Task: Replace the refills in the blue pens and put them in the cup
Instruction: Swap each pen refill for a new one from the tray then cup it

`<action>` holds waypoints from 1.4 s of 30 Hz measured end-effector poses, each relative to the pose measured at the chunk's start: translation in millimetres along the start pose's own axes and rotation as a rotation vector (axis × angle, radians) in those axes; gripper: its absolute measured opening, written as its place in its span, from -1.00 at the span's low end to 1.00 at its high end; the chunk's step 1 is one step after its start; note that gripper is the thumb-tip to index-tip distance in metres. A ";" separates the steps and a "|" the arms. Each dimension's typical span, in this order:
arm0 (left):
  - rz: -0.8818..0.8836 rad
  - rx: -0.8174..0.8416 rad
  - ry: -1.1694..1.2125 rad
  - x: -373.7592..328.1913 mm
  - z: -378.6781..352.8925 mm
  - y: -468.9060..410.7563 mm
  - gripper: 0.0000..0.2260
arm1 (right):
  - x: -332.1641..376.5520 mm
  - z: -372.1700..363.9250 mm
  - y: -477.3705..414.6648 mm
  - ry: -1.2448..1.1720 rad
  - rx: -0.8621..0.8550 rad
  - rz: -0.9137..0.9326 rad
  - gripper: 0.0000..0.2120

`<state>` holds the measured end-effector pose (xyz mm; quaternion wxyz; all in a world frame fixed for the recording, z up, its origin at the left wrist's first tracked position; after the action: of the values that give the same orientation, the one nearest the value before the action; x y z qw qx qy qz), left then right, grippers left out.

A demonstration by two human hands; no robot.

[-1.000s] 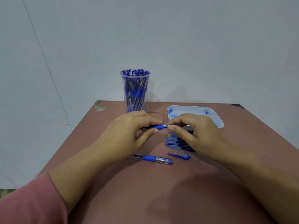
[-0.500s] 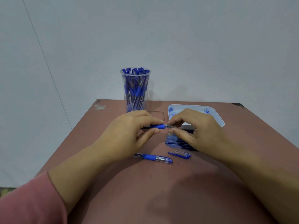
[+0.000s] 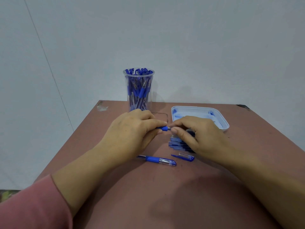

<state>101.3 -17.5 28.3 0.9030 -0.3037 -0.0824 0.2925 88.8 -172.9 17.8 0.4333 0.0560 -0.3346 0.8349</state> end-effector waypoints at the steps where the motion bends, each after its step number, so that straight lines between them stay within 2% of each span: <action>1: 0.000 -0.018 -0.008 -0.2 1.3 -0.2 -0.69 | 1.6 1.2 0.2 -0.010 -0.011 0.004 -0.85; 3: 0.008 -0.051 -0.003 -0.4 4.0 -0.1 -0.69 | 6.3 4.2 0.4 0.011 -0.053 0.029 -0.80; 6: 0.014 -0.061 -0.002 -0.8 4.0 0.3 -0.69 | 8.0 4.0 -0.7 0.022 -0.074 0.040 -0.88; 9: 0.019 -0.052 0.007 -0.1 3.0 0.6 -0.69 | 4.3 1.9 0.1 -0.009 -0.034 -0.005 -0.78; 13: 0.056 -0.048 0.062 1.9 2.0 1.5 -0.68 | 12.1 9.3 0.5 0.011 -0.104 0.048 -0.81; 15: 0.065 -0.052 0.083 2.1 2.0 1.8 -0.68 | 12.6 9.2 -0.7 0.021 -0.116 0.066 -0.90; 19: 0.061 -0.039 0.076 1.8 0.5 1.3 -0.68 | 5.6 4.5 -0.2 -0.030 -0.052 -0.014 -0.77; 25: 0.083 -0.024 0.131 5.0 -1.3 1.7 -0.69 | 10.5 7.6 -1.4 0.028 -0.078 0.052 -0.87; 28: 0.089 0.012 0.136 6.9 -4.6 2.4 -0.68 | 5.4 6.5 -2.1 -0.032 -0.017 -0.021 -0.89; 33: 0.130 0.014 0.124 24.1 -3.9 2.5 -0.65 | -5.8 14.5 7.7 -0.001 0.105 -0.123 -0.69; 39: 0.127 -0.030 0.144 33.0 0.0 1.5 -0.68 | -2.4 5.7 19.5 0.131 0.381 -0.163 -0.80; 42: 0.120 -0.048 0.150 33.2 2.2 0.9 -0.71 | -1.7 2.0 22.5 0.189 0.443 -0.186 -0.80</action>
<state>127.3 3.4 28.6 0.8799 -0.3507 -0.0032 0.3205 72.3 -184.4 7.2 0.5147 0.1019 -0.0950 0.8460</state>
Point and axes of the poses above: each hand's wrist, its own y-axis away from the middle knuckle, its own z-axis out of the back of the hand, x = y × z, the point moved 7 cm from there along -y, towards the middle knuckle, and after that the axes turned 5 degrees about x, right-handed, at the moved point
